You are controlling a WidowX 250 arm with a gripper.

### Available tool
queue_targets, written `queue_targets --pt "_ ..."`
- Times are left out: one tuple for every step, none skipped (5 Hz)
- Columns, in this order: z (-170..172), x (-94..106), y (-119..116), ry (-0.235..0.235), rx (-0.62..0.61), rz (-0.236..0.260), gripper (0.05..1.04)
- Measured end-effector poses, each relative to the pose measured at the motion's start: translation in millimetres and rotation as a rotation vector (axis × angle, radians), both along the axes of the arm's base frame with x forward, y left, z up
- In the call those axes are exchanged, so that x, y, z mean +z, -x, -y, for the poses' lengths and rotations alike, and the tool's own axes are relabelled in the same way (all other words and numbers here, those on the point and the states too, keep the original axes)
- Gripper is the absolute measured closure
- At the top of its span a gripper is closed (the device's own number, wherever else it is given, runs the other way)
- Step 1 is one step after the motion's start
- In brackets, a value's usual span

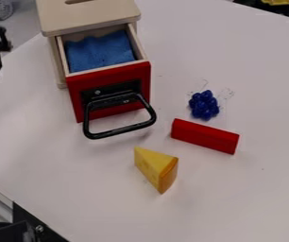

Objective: Take out the chicken wing in the drawer

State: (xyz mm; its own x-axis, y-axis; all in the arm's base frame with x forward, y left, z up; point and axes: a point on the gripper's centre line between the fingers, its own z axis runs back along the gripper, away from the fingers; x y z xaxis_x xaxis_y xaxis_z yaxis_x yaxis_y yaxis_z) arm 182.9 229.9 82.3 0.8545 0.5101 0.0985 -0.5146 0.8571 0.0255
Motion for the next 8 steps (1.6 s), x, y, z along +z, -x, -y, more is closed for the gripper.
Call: queue_targets --pt "-8 -27.6 3 -0.01 0.018 -0.023 0.701" --pt "-7 -50.4 6 -0.011 0.04 -0.041 0.701" --pt "-10 -63.8 2 -0.041 0.027 -0.037 0.701" --pt "-13 -67.4 -3 -0.07 0.019 -0.062 0.655" --pt "1 -79.0 2 -0.001 0.024 -0.108 0.345" --pt "2 -79.1 2 0.006 0.019 -0.111 0.098" --pt "6 -79.3 2 0.034 0.018 -0.111 0.084" --pt "10 -64.1 -1 0.042 -0.005 -0.084 0.084"
